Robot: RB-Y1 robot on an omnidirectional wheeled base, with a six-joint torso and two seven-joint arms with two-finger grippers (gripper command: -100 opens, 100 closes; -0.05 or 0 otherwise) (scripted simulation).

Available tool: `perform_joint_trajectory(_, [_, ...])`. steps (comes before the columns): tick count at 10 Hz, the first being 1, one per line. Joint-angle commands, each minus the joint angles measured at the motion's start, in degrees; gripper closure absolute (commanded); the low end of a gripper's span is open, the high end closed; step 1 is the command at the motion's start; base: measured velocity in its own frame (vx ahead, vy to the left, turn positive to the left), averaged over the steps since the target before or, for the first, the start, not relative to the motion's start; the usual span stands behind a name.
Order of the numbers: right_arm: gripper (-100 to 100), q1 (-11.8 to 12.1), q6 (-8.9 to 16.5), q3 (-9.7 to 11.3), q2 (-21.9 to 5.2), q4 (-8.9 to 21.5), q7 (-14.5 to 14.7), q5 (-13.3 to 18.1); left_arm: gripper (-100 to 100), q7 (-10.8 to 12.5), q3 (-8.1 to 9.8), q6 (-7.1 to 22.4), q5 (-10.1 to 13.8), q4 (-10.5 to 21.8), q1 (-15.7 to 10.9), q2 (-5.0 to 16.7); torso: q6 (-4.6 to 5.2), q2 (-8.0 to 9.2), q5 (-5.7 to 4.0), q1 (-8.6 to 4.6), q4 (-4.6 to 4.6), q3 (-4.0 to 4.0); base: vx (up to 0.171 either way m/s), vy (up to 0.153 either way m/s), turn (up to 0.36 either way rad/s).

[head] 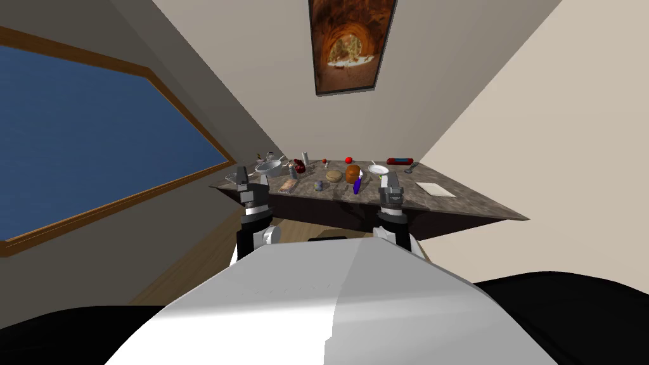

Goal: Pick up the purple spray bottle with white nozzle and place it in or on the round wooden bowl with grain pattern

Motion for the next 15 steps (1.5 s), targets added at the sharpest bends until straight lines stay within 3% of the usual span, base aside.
perform_joint_trajectory(1, [-100,0.1,0.7,-0.3,-2.6,0.5,0.3,0.3,0,0.0,0.0,0.0,0.0,0.0,0.0,0.0,0.0,0.0,0.0,0.0,0.0,0.0,0.011,0.014,0.021])
perform_joint_trajectory(8, [-100,1.1,5.5,-2.8,-9.8,4.3,3.0,2.1,0,0.0,0.0,0.0,0.0,0.0,0.0,0.0,0.0,-0.15,0.02,0.1,-0.04,-0.09,0.034,0.028,0.029])
perform_joint_trajectory(9, [-100,1.7,7.5,-3.7,-11.6,5.7,4.0,2.7,0,0.0,0.0,0.0,0.0,0.0,0.0,0.0,0.0,-0.18,0.02,0.1,-0.04,-0.1,0.07,0.043,0.076])
perform_joint_trajectory(15, [-100,3.3,13.8,-6.9,-16.3,10.7,7.4,4.9,0,0.0,0.0,0.0,0.0,0.0,0.0,0.0,0.0,-0.22,0.04,0.18,-0.05,-0.13,0.058,0.052,0.039])
